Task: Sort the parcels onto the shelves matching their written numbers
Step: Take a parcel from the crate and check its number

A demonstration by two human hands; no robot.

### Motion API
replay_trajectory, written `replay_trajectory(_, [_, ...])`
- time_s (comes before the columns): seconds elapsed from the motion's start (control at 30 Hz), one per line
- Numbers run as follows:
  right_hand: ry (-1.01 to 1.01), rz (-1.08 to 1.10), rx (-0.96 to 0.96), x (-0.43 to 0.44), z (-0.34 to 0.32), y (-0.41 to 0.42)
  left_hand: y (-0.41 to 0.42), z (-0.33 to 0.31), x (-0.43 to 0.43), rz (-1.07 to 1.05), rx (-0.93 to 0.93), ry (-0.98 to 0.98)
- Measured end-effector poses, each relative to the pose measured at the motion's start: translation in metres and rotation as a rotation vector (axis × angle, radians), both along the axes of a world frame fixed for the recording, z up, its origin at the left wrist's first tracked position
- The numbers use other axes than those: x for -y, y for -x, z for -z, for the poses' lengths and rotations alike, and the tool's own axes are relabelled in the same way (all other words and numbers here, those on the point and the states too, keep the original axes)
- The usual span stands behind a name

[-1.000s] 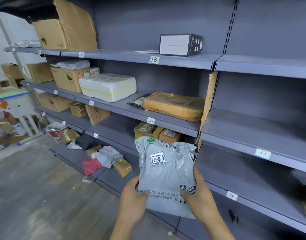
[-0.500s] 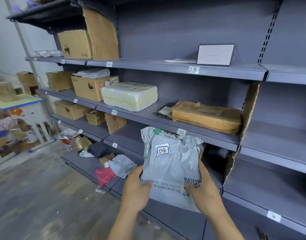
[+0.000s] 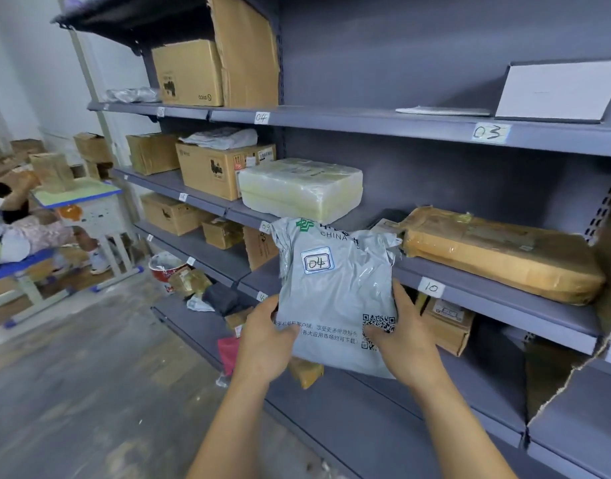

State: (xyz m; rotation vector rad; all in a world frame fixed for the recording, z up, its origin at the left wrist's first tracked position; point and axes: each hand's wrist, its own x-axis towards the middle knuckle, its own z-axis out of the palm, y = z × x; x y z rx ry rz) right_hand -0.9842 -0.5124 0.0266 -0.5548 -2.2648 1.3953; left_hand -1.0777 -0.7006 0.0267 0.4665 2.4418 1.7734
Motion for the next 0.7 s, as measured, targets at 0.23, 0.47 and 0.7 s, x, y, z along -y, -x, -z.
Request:
replay_trajectory(0.23, [0.063,-0.044,-0.079,-0.011,-0.02,0.106,0.099,-0.029,-0.003,-0.04,-0.064,-0.016])
replay_trajectory(0.47, [0.077,-0.101,-0.06,-0.007,-0.026,0.187,0.171,-0.033,0.004,-0.082,-0.047,-0.026])
replay_trajectory(0.7, [0.064,-0.067,-0.025,0.002,-0.029,0.248,0.237,-0.035,0.013,-0.067,-0.04,-0.04])
